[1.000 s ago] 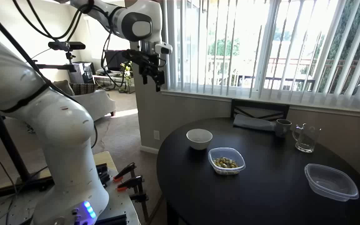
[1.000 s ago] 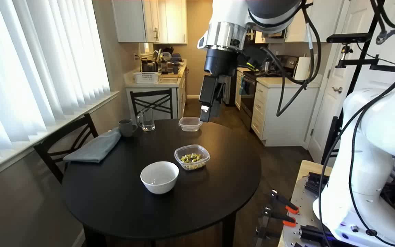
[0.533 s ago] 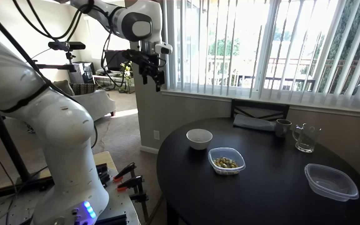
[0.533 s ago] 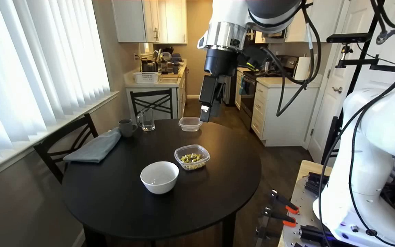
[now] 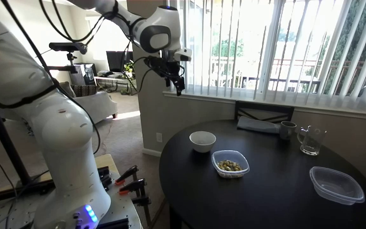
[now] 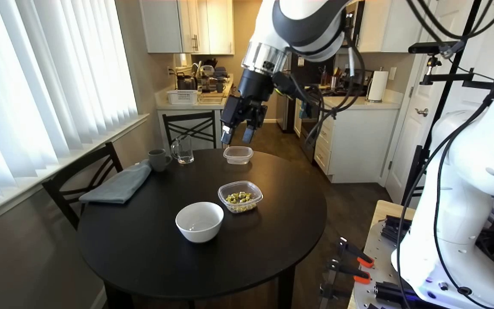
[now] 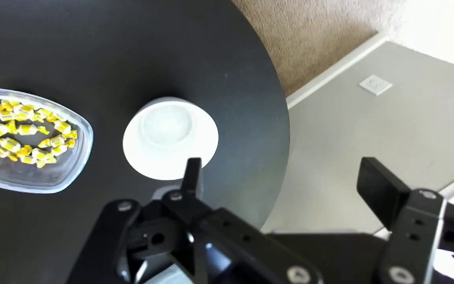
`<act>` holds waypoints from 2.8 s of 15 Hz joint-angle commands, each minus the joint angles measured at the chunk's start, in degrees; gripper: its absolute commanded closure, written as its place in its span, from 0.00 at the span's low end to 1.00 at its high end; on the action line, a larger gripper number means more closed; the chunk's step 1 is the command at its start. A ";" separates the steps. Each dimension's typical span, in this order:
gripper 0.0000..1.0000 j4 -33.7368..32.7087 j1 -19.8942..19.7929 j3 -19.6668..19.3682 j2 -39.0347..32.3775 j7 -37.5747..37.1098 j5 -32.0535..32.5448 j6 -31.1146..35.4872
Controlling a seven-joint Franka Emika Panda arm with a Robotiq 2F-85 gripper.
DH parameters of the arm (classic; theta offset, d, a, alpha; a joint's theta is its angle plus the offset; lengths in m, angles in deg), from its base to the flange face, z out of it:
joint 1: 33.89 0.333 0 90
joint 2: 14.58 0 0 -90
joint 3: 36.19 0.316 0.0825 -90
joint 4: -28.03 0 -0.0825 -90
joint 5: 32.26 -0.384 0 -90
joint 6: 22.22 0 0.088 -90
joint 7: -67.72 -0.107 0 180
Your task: Pour the lunchbox's contents into the bowl
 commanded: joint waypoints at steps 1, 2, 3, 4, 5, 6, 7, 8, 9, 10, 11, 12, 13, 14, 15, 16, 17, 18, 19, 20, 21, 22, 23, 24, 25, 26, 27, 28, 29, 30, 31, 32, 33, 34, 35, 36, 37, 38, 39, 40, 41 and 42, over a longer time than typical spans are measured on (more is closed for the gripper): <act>0.00 -5.97 -0.18 -1.99 -14.66 -0.24 -7.40 7.55; 0.00 -7.02 -0.39 -1.84 -18.31 -1.05 -9.05 9.62; 0.00 -8.26 -0.85 -1.48 -22.06 -1.98 -10.13 12.32; 0.00 -9.21 -1.25 -1.30 -24.70 -2.40 -11.67 13.87; 0.00 -10.11 -1.78 -0.99 -26.89 -3.22 -12.80 15.51; 0.00 -10.21 -2.43 -0.71 -28.28 -5.05 -12.77 17.96; 0.00 -10.82 -2.80 -0.55 -29.89 -6.78 -12.52 19.81; 0.00 -10.42 -3.03 -0.60 -30.52 -9.79 -10.88 22.37; 0.00 -10.41 -3.06 -0.73 -31.29 -12.22 -9.82 24.63; 0.00 -9.49 -2.78 -1.10 -30.90 -15.30 -7.79 27.15; 0.00 -9.14 -2.61 -1.66 -31.11 -18.02 -5.50 28.87; 0.00 -8.82 -2.08 -2.83 -31.54 -22.16 -1.31 30.07; 0.00 -9.00 -1.78 -3.91 -31.92 -25.86 2.32 29.26; 0.00 -10.67 -3.06 -2.22 -32.02 -23.50 0.57 22.13; 0.00 -11.11 -3.55 -0.96 -31.74 -22.49 -1.02 19.95; 0.00 -10.29 -3.61 -1.54 -31.97 -22.38 0.05 23.63; 0.00 -10.58 -3.67 -1.23 -31.97 -22.34 -0.04 21.92; 0.00 -10.78 -3.63 -0.94 -31.97 -22.32 -0.10 21.30; 0.00 -10.89 -3.60 -0.78 -31.97 -22.31 -0.12 21.14; 0.00 -10.91 -3.62 -0.76 -31.97 -22.31 -0.13 21.12; 0.00 -10.91 -3.63 -0.75 -31.97 -22.30 -0.13 21.10; 0.00 -10.91 -3.66 -0.76 -31.97 -22.30 -0.13 21.09; 0.00 -10.91 -3.70 -0.77 -31.97 -22.30 -0.13 21.08; 0.00 -10.91 -3.70 -0.77 -31.97 -22.30 -0.13 21.07; 0.00 -12.73 -3.94 -0.94 -33.69 -23.05 -0.64 20.77; 0.00 -16.10 -4.26 -2.12 -37.22 -26.20 -0.03 20.78; 0.00 -17.06 -4.07 -3.06 -38.55 -29.33 1.01 21.85; 0.00 -18.00 -3.74 -4.18 -39.90 -32.47 1.78 24.20; 0.00 -19.35 -3.38 -5.21 -41.58 -34.67 2.16 26.22; 0.00 -20.80 -2.65 -6.99 -43.10 -37.75 3.36 27.33; 0.00 -22.19 -1.75 -8.75 -44.80 -40.75 4.79 28.65; 0.00 -23.53 -0.13 -11.64 -46.37 -44.58 8.08 28.71; 0.00 -24.89 1.29 -13.98 -47.95 -47.78 10.43 28.82; 0.00 -26.80 3.78 -17.78 -49.92 -52.41 14.63 27.58; 0.00 -28.73 5.62 -20.60 -51.70 -56.33 17.47 26.60; 0.00 -31.22 7.04 -23.04 -53.90 -59.86 19.86 24.81; 0.00 -33.20 7.83 -24.45 -55.47 -62.57 21.43 22.93; 0.00 -35.03 8.00 -24.85 -56.79 -64.29 22.50 20.69; 0.00 -36.56 7.58 -24.41 -57.69 -65.16 23.22 18.38; 0.00 -38.19 7.39 -24.09 -58.70 -66.08 23.98 15.94; 0.00 -39.68 6.86 -23.39 -59.49 -66.56 24.45 13.67; 0.00 -41.33 6.34 -22.77 -60.36 -66.97 24.87 10.94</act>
